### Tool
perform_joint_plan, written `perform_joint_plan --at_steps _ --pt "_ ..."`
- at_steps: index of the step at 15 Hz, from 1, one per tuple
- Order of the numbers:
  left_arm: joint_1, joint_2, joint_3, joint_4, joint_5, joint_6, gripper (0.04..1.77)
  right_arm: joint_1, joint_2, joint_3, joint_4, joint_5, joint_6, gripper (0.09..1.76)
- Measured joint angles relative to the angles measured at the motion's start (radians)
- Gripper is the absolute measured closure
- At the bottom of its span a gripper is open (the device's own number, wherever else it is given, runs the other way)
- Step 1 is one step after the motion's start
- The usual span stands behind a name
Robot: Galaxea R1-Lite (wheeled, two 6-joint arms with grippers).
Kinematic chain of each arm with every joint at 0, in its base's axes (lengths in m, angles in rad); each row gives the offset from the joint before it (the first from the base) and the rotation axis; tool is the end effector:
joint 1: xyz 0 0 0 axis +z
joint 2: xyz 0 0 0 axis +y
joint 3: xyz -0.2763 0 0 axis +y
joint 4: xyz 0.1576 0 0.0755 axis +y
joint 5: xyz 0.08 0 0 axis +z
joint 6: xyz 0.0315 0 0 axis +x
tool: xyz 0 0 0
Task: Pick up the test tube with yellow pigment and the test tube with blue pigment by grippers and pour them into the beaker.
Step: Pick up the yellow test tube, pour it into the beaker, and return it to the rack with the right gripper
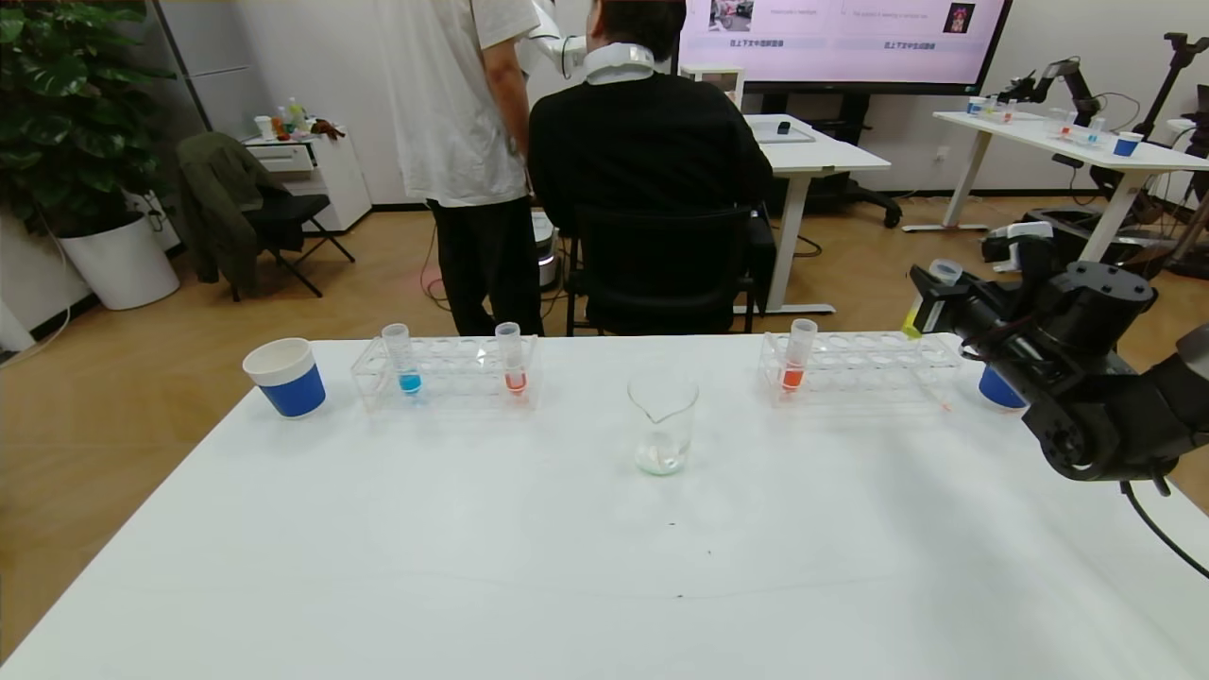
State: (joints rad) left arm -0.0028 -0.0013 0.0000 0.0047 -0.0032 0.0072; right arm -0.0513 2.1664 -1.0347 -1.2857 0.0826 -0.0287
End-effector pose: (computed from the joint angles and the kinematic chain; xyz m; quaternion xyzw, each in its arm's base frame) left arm -0.0073 -0.0001 0.0750 0.0036 0.0017 -0.0030 1.0000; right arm 0.4000 -0.0179 0.1353 -0.0195 -0.0770 0.0145 0.9967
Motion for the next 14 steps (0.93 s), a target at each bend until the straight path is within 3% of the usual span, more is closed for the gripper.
perform_joint_plan --at_steps 4,8,12,14 --pt "0.0 0.0 0.0 0.0 0.0 0.0 0.06 0.056 -0.037 -0.025 0.083 0.029 -0.021 1.35" --pt "0.0 0.0 0.0 0.0 0.0 0.001 0.06 0.188 -0.079 -0.093 0.173 0.142 -0.02 1.35" --pt "0.0 0.0 0.0 0.0 0.0 0.0 0.06 0.324 -0.082 -0.212 0.264 0.185 -0.027 1.35" --pt "0.0 0.0 0.0 0.0 0.0 0.0 0.06 0.371 -0.058 -0.285 0.279 0.196 -0.089 1.35"
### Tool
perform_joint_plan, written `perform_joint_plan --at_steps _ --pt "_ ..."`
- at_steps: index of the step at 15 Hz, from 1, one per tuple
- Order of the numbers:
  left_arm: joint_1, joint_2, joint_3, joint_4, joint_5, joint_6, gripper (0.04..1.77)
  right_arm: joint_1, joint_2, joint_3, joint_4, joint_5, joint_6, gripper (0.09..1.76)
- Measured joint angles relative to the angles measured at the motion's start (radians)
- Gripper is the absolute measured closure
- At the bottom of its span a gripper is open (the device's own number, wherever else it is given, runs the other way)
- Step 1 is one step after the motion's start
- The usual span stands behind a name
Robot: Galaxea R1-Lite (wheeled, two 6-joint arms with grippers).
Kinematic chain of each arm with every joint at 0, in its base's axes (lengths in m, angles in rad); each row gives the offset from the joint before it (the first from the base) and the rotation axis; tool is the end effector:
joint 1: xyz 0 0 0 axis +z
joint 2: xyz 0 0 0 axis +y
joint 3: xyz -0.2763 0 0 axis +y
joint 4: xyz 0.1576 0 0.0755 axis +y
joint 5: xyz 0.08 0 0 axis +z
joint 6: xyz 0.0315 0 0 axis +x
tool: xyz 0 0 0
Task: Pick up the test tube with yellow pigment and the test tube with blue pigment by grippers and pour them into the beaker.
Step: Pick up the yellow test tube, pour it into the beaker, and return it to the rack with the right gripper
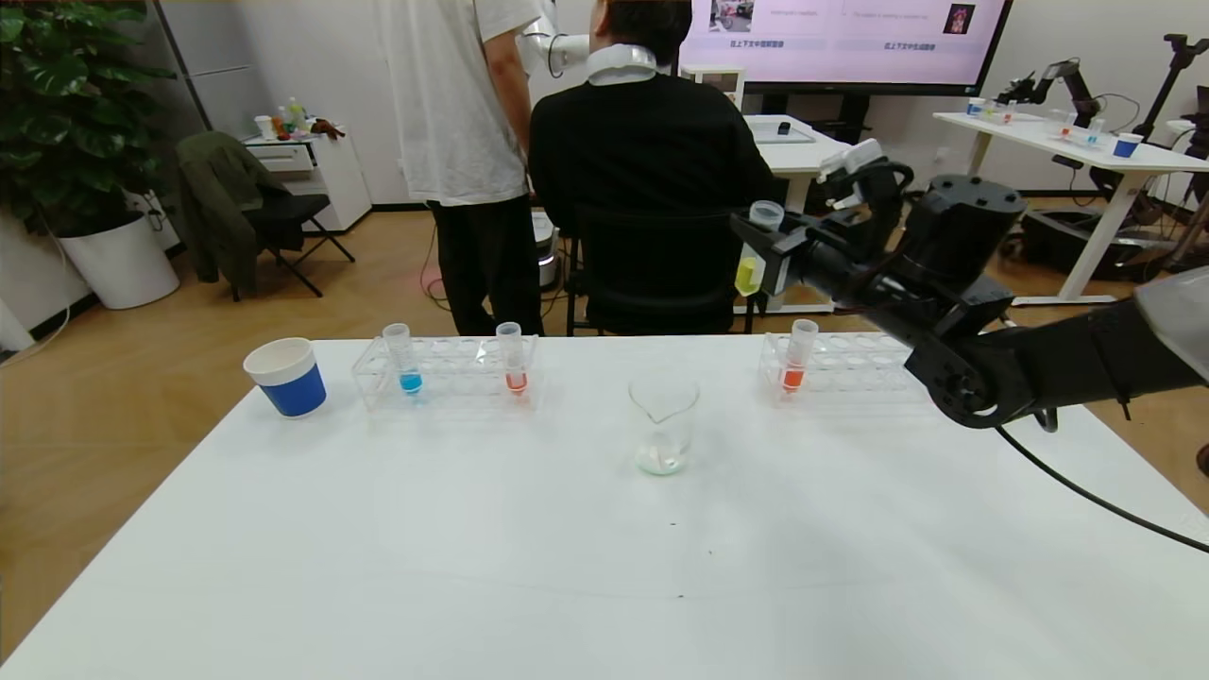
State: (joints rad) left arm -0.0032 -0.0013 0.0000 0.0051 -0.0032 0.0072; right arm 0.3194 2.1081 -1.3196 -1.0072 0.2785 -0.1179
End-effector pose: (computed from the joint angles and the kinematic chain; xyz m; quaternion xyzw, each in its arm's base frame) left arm -0.0073 -0.0001 0.0749 0.0036 0.0019 -0.0032 1.0000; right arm 0.3901 0.1381 0.2027 -0.0537 -0.1262 0.2858 0.9484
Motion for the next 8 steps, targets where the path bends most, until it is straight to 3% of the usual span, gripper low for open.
perform_joint_plan --at_steps 4,8 --pt "0.0 0.0 0.0 0.0 0.0 0.0 0.06 0.05 0.078 -0.057 -0.063 0.096 -0.182 1.35" --pt "0.0 0.0 0.0 0.0 0.0 0.001 0.06 0.074 0.13 0.012 -0.23 0.222 -0.32 1.35"
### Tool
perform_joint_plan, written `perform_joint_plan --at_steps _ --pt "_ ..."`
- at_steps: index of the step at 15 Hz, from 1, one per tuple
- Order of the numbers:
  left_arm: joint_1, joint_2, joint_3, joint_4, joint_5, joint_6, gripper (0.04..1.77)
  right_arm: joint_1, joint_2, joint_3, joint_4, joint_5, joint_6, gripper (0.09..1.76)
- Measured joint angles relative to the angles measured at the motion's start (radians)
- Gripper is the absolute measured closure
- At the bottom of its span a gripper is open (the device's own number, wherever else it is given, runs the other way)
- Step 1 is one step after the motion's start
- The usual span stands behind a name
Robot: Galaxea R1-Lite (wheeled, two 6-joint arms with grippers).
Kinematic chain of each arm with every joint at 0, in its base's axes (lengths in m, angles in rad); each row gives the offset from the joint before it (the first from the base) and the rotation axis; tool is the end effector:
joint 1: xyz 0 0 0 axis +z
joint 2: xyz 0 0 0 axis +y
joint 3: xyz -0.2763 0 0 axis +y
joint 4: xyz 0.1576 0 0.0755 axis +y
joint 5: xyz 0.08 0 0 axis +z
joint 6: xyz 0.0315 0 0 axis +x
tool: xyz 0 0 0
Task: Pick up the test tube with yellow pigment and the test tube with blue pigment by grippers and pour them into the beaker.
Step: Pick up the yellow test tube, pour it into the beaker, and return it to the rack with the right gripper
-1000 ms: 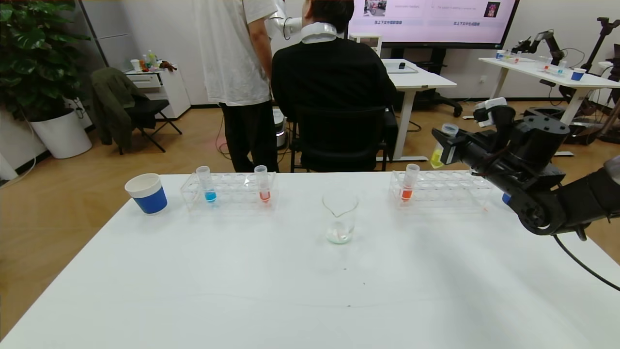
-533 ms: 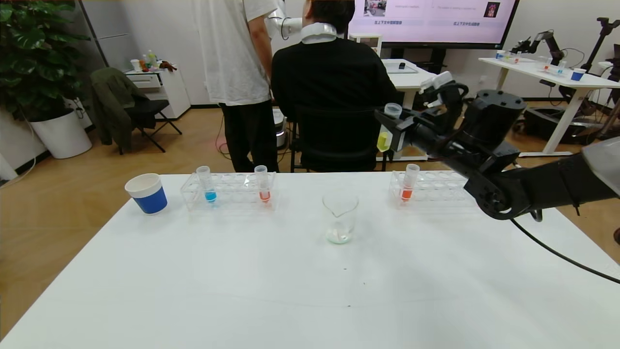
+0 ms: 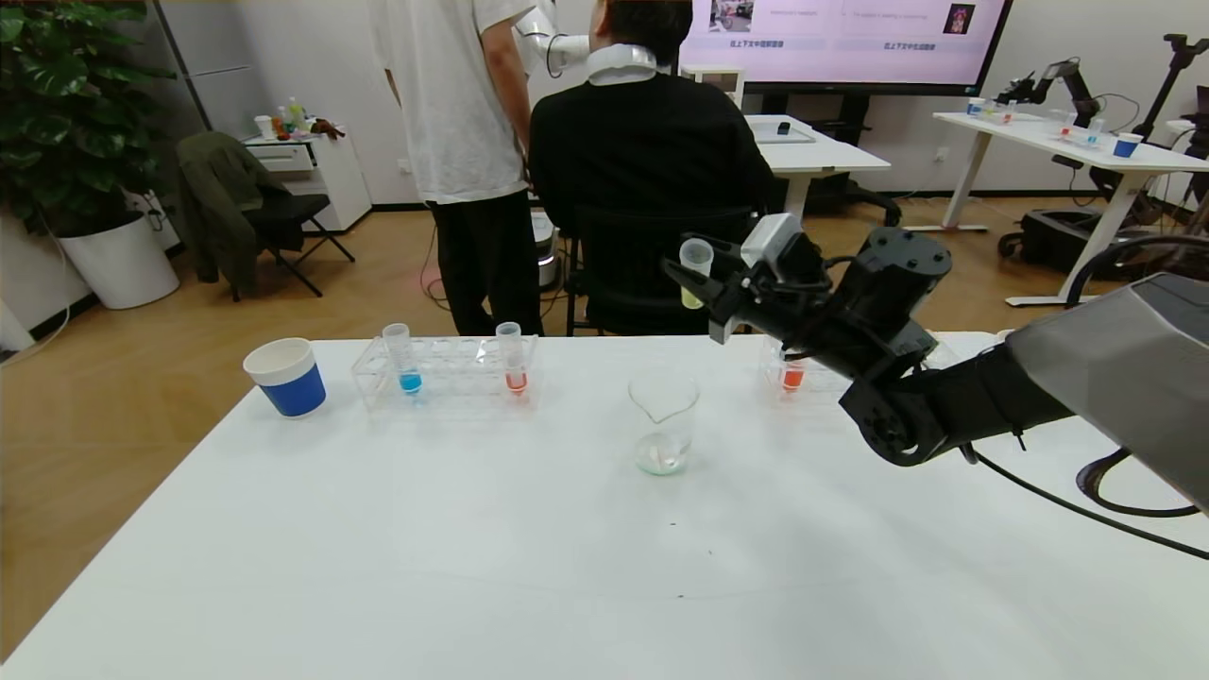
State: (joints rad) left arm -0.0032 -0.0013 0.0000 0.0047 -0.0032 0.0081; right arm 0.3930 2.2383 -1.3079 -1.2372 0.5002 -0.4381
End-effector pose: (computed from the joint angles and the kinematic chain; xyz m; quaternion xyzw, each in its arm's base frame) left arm -0.0073 -0.0001 0.0750 0.0040 0.0017 -0.0032 1.0000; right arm 0.3899 0.1780 0.1682 -0.2017 -0.2417 0.3835 0.8683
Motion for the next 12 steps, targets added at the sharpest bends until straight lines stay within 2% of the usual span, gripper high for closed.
perform_joint_plan --at_steps 4,8,12 --pt "0.0 0.0 0.0 0.0 0.0 0.0 0.06 0.016 0.02 0.048 -0.039 0.058 -0.189 1.35" --pt "0.0 0.0 0.0 0.0 0.0 0.0 0.06 -0.005 0.043 0.064 -0.042 0.134 -0.419 1.35" --pt "0.0 0.0 0.0 0.0 0.0 0.0 0.06 -0.025 0.077 0.058 -0.043 0.19 -0.537 1.35"
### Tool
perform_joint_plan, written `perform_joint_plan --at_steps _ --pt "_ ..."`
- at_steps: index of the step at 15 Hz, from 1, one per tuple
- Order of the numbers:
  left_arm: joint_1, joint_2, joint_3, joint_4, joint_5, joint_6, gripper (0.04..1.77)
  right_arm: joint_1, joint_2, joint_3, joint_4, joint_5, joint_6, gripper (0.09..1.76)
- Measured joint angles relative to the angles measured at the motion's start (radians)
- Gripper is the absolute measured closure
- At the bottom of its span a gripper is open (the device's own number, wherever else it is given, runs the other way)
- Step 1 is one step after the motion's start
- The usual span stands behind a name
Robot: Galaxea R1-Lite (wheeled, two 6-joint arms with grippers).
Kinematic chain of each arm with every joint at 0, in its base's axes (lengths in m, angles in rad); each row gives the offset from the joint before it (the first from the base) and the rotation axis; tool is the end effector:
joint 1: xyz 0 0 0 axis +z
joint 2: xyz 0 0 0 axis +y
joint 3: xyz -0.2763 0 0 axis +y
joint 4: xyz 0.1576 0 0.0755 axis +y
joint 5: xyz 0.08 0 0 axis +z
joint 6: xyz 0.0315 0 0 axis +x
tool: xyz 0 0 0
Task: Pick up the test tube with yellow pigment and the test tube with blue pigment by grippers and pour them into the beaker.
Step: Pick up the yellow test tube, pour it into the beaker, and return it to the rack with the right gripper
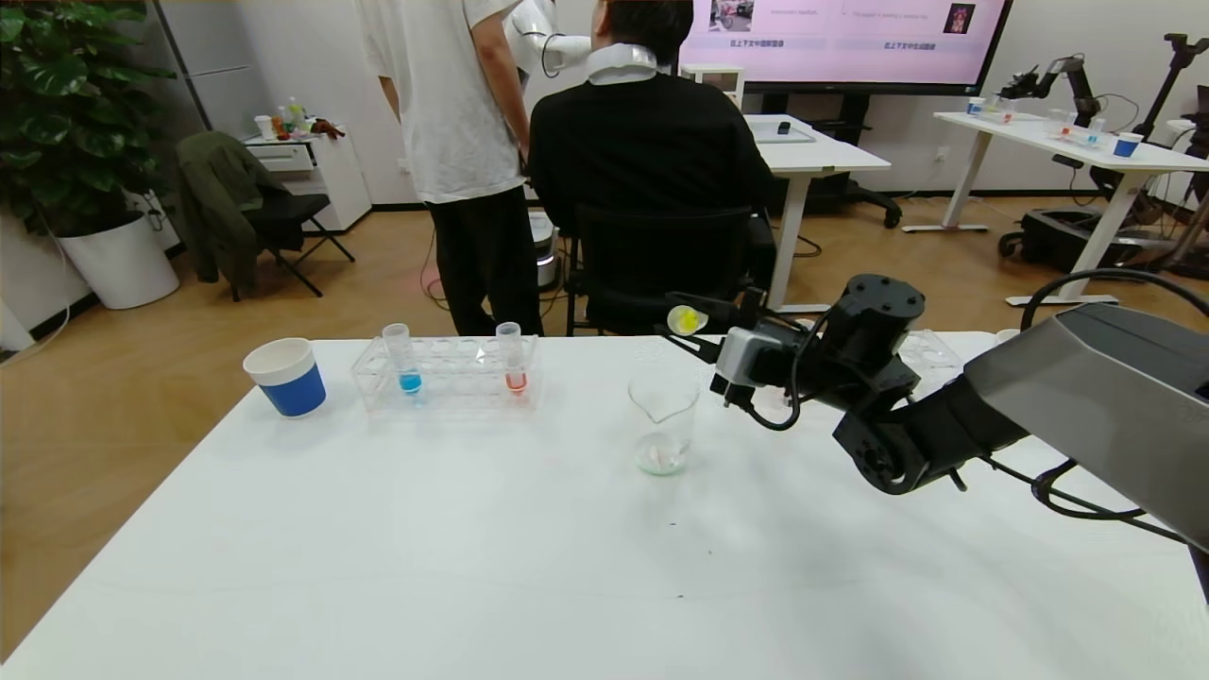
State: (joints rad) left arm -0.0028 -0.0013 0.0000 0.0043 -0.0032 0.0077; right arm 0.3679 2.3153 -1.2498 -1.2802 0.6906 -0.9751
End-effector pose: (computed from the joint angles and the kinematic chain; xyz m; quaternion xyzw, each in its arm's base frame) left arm -0.0073 -0.0001 0.0750 0.0038 0.0015 -0.0030 1.0000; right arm 0.3954 0.1739 0.1241 -0.4172 -0.3286 0.3939 0.7502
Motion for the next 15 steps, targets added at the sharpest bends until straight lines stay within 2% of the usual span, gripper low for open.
perform_joint_plan --at_steps 5,10,15 --pt "0.0 0.0 0.0 0.0 0.0 0.0 0.06 -0.002 0.019 -0.018 0.002 0.088 -0.124 1.35" --pt "0.0 0.0 0.0 0.0 0.0 0.0 0.06 -0.004 0.041 -0.098 0.002 0.16 -0.214 1.35" --pt "0.0 0.0 0.0 0.0 0.0 0.0 0.06 -0.02 0.052 -0.091 0.006 0.19 -0.298 1.35"
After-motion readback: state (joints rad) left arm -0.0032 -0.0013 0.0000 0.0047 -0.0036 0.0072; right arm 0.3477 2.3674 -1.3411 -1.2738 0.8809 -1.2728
